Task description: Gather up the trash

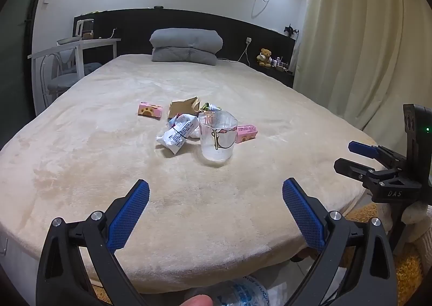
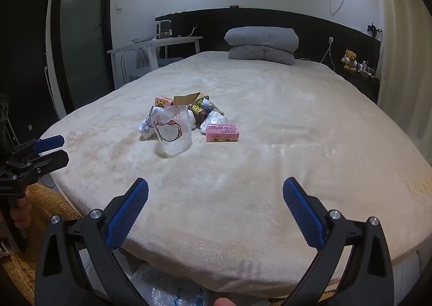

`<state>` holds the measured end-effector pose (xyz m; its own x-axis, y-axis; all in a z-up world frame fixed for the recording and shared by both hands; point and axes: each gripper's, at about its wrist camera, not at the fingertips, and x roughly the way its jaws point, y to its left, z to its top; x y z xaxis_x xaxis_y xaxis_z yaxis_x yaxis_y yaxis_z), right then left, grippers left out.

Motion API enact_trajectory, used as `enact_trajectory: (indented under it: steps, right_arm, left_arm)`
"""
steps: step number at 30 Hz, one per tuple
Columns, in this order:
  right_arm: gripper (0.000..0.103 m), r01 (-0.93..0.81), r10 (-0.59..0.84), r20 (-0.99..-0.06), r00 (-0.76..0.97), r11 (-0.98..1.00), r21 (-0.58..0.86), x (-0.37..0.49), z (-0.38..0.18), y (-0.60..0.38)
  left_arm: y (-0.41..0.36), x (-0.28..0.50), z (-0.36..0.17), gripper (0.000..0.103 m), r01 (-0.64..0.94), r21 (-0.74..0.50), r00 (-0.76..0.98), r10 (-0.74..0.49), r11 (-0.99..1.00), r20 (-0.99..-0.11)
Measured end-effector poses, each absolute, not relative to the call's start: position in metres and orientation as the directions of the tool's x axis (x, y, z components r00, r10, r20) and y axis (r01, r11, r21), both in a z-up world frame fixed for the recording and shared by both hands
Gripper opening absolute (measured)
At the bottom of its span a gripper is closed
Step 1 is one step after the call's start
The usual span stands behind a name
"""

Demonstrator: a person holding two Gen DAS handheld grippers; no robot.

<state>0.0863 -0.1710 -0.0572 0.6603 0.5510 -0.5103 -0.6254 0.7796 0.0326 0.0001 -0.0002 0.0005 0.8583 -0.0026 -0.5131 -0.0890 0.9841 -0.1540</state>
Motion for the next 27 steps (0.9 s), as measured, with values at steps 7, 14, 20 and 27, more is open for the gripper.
enact_trajectory:
  steps: [7, 14, 20, 27]
  right_arm:
    - [0.099, -0.620, 0.546, -0.509, 0.666, 0.784, 0.029, 0.087, -0.057, -0.172]
    - [0.099, -0.626, 0.547, -0.508, 0.665, 0.779, 0.020, 0.088, -0.056, -0.170]
    - [0.099, -0.626, 0.544, -0.513, 0.665, 0.780, 0.015, 0.087, -0.064, -0.168]
    - [0.099, -0.628, 0.535, -0.521, 0.665, 0.778, -0.004, 0.085, -0.063, -0.164]
  left_arm:
    - [-0.008, 0.001, 0.001, 0.097, -0.079, -0.153, 0.863, -0.009, 0.985, -0.504]
    - [-0.007, 0.002, 0.001, 0.097, -0.072, -0.156, 0.862, -0.017, 0.985, -0.506]
    - [-0.007, 0.002, 0.001, 0.097, -0.071, -0.155, 0.862, -0.018, 0.985, -0.507]
    - [-0.007, 0.002, 0.002, 0.097, -0.069, -0.152, 0.863, -0.018, 0.986, -0.506]
